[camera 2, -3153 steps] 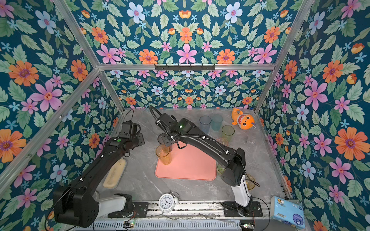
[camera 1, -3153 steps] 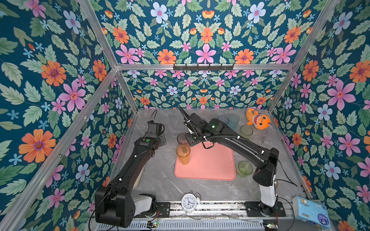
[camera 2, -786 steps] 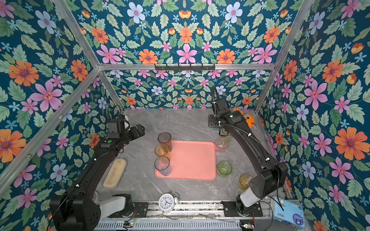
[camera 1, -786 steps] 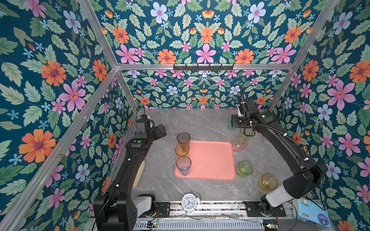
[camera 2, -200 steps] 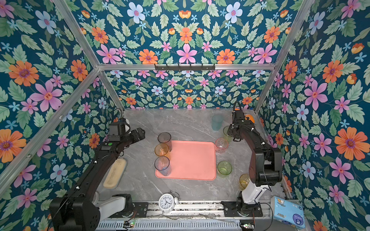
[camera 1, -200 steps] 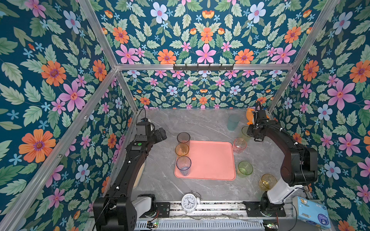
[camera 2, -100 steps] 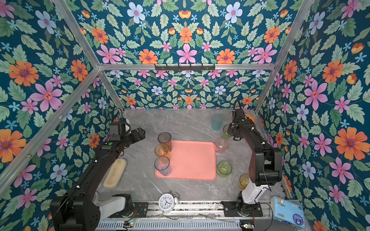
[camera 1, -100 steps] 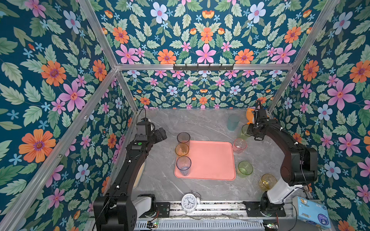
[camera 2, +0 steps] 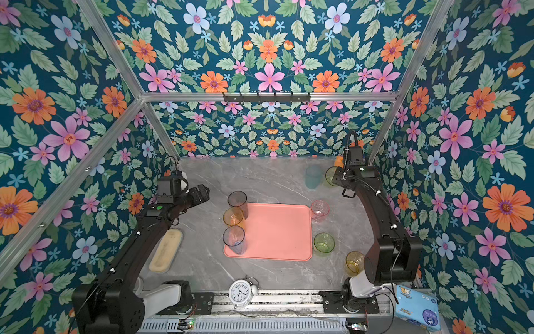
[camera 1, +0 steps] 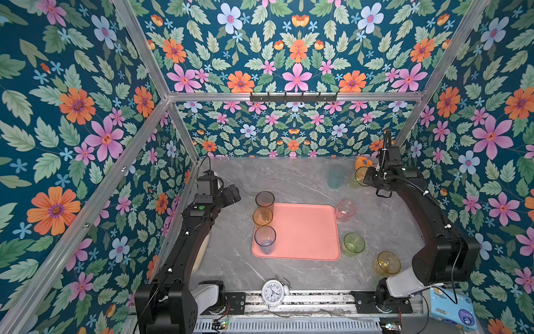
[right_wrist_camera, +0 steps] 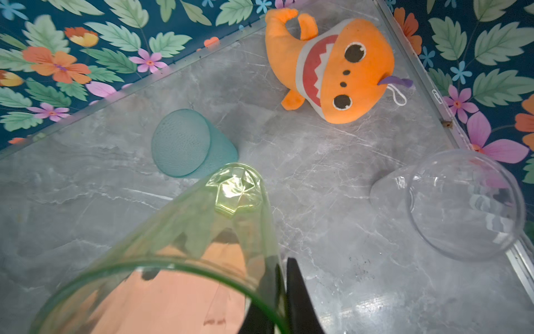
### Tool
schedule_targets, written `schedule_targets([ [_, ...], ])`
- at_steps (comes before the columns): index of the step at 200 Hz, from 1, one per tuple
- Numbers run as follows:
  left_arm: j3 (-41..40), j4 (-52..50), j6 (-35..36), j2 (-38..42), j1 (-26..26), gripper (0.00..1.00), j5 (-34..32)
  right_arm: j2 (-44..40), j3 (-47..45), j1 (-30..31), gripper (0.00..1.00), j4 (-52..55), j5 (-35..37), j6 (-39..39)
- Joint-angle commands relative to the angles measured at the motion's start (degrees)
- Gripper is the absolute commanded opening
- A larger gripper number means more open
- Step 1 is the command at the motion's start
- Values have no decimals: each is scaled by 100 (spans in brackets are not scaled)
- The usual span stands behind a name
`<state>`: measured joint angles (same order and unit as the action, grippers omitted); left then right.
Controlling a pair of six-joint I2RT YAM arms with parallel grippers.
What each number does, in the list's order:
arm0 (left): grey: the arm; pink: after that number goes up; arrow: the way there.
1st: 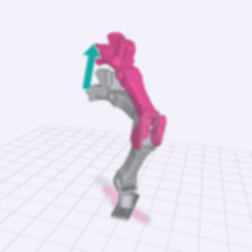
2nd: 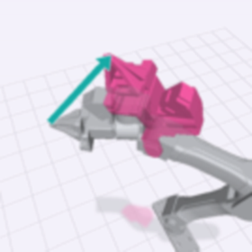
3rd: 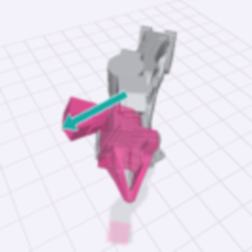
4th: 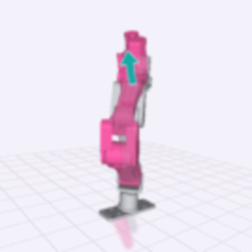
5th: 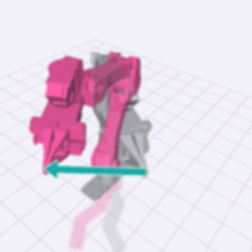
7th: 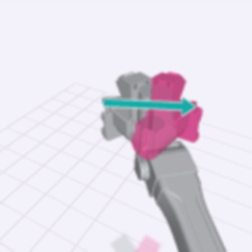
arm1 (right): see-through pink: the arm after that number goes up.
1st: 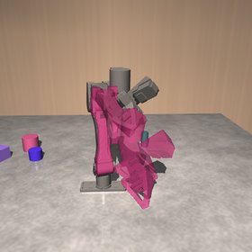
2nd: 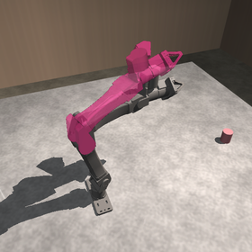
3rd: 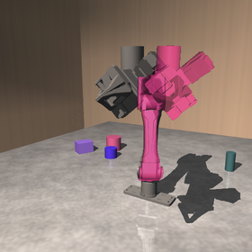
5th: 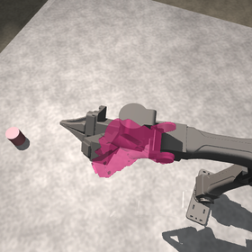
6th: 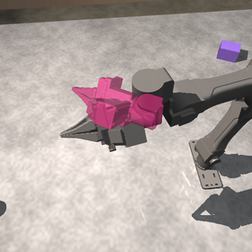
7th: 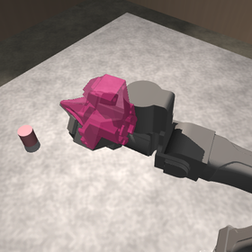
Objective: Place the glasses into the tray
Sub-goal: Pick up the glass from the top-right of the table, then place the glass on the tray.
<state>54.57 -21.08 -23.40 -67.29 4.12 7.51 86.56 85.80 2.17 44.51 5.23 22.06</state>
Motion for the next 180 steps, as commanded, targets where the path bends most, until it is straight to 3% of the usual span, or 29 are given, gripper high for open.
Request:
schedule_targets([
  [1,19,-45,28,-4,-8,94,0,-206,167,152,0,228,-233,-77],
  [114,45,-201,71,84,-8,94,-229,-85,1108,2096,0,1170,-28,-10],
  [180,113,-308,37,127,-7,93,-551,188,808,2791,0,1002,21,144],
])
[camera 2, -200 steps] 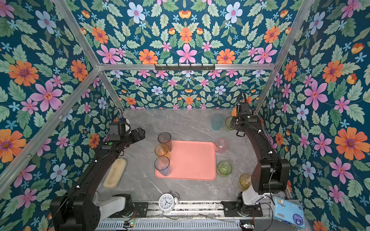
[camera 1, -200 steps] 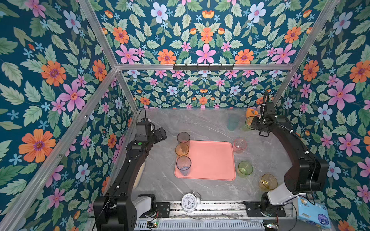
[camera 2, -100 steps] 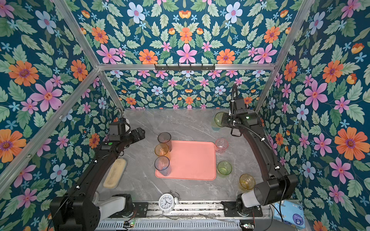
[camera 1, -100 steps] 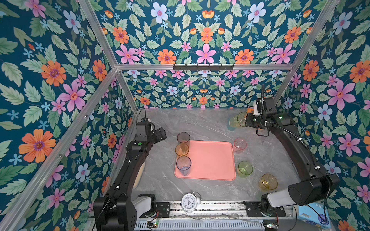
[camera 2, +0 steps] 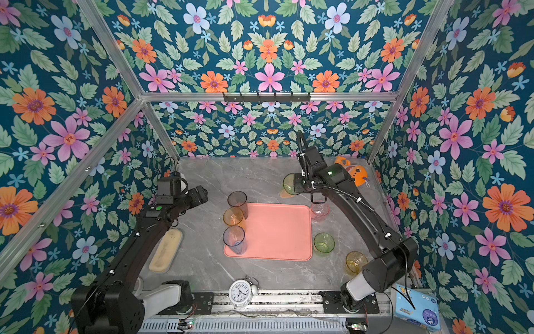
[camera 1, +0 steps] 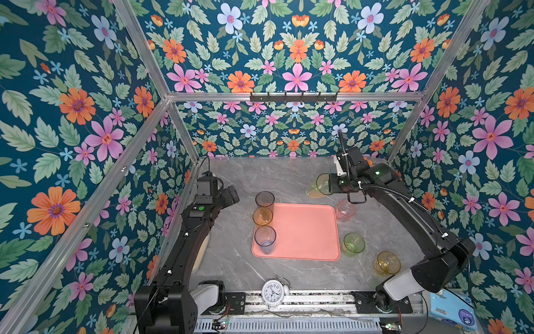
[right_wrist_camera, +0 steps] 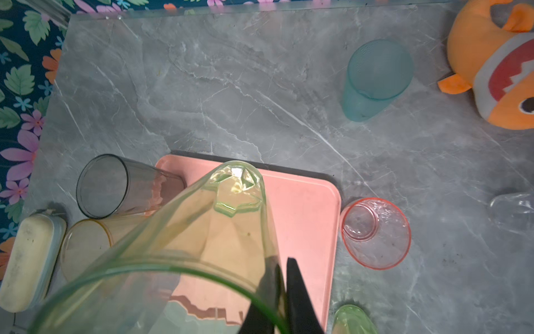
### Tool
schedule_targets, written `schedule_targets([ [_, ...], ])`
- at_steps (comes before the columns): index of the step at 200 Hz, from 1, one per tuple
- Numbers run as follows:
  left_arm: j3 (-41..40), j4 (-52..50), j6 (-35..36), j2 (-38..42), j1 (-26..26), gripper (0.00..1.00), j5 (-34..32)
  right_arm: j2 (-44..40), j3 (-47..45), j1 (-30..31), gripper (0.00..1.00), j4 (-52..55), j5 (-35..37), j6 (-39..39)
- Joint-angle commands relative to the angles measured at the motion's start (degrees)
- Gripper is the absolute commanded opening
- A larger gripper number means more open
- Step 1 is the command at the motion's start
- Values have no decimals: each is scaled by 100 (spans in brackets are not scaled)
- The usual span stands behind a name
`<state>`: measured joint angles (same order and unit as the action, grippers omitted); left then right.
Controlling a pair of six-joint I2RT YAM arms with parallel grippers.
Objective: Place the glasses into the tray
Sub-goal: Place the glass on the tray.
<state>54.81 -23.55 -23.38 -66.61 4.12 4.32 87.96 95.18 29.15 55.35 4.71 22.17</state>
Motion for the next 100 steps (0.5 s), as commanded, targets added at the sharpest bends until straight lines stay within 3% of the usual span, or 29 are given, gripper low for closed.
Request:
schedule_targets([
  [1,91,-61,31,64,-7,93,-235,51,-139,97,0,-84,74,140],
  [52,171,-114,4,200,-9,93,-440,332,-577,598,0,-537,117,230],
  [100,162,-119,-9,182,-8,93,-445,1113,-333,1105,0,-685,319,244],
])
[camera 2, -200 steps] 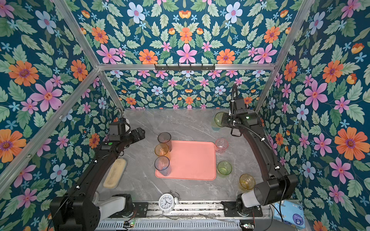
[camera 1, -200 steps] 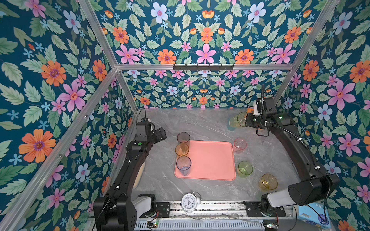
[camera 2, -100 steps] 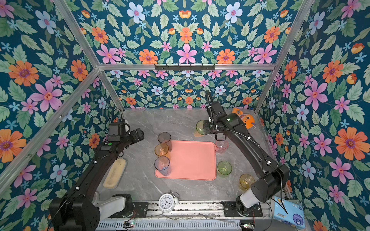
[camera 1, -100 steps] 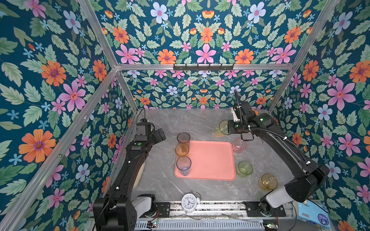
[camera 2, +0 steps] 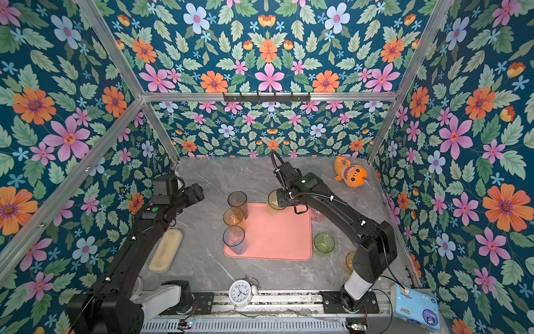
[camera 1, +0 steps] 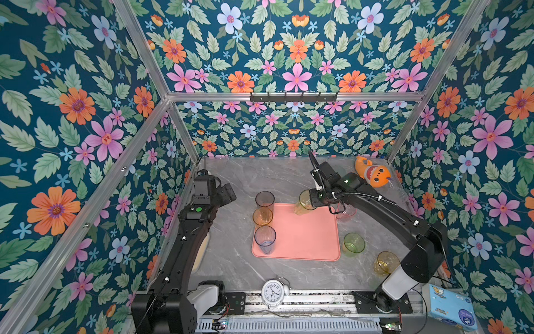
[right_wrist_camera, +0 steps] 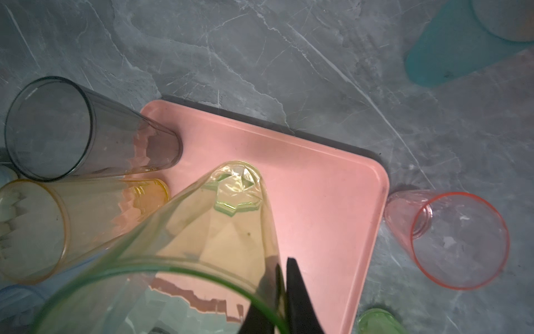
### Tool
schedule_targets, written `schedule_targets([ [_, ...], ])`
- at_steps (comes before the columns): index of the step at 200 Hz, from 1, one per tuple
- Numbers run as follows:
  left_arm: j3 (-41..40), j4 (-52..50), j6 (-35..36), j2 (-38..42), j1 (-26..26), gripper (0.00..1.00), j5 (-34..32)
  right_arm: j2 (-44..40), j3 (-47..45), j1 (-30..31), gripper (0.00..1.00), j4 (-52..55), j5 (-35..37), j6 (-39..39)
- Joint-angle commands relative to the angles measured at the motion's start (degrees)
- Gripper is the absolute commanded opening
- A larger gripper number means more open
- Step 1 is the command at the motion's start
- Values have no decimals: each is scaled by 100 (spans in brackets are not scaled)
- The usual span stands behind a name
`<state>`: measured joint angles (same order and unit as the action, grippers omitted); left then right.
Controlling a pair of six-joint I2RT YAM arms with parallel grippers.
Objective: Place the glasses into the tray
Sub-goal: Place the glass on the tray.
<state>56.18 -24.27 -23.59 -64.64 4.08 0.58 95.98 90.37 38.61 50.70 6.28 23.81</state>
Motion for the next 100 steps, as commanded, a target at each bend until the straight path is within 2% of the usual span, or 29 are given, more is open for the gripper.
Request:
schedule_targets([
  [1,24,-49,13,-14,-4,93,-69,327,157,166,0,-219,167,84],
  [51,42,-113,66,-16,-11,93,-128,1026,592,403,0,-201,205,98],
  [100,-6,-113,44,-5,-12,93,-75,1241,683,427,0,-188,248,89],
])
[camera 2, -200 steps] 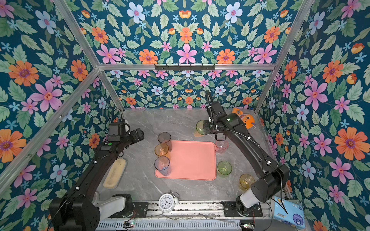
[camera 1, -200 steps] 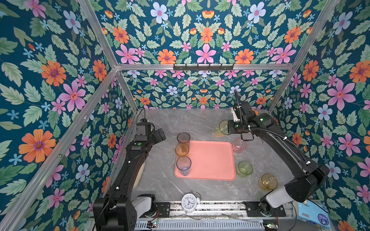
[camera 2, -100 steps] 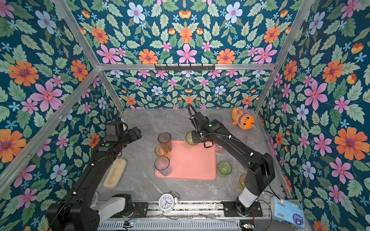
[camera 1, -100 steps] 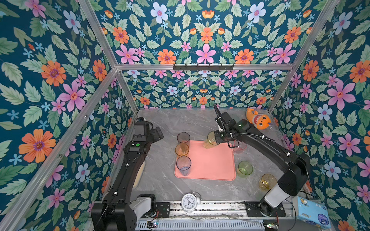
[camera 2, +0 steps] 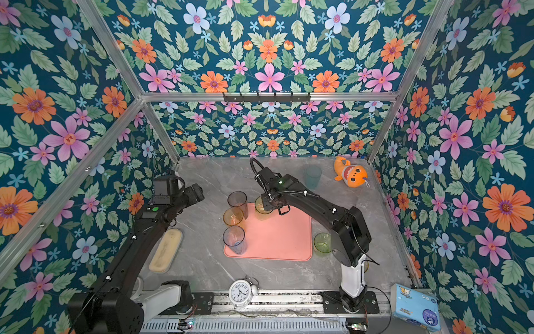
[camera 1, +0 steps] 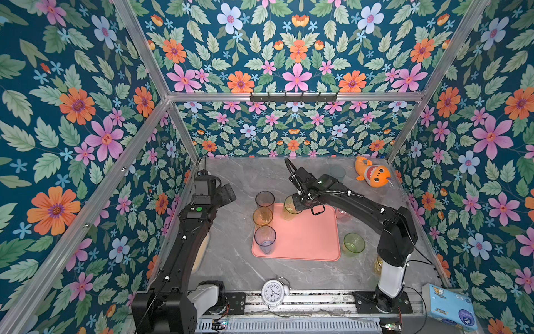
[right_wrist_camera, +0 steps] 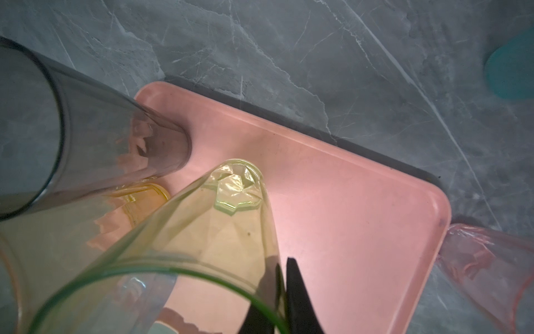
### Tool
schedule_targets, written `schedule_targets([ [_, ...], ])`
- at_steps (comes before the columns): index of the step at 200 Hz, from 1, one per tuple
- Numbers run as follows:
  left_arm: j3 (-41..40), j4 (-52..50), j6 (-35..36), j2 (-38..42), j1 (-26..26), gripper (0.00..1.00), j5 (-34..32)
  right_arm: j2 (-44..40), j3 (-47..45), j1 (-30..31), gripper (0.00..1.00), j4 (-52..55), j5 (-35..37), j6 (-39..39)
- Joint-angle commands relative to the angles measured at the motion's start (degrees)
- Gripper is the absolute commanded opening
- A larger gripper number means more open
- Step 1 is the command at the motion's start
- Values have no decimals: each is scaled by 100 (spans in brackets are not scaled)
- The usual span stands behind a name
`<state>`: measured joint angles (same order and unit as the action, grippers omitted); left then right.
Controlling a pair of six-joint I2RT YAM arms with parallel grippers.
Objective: Place the glasses into the tray
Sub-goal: Place the glass on the tray.
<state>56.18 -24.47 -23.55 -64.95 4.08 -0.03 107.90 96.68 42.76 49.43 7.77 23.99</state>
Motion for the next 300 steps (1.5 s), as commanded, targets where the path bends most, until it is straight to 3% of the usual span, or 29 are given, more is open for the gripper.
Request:
schedule_targets([
  [1,-9,-93,42,26,-12,93,-14,53,52,12,0,-63,101,71],
  [178,15,-76,44,4,-11,93,86,858,898,18,0,523,286,-17],
  [300,-64,-58,47,8,-12,93,58,977,1190,16,0,820,366,9],
])
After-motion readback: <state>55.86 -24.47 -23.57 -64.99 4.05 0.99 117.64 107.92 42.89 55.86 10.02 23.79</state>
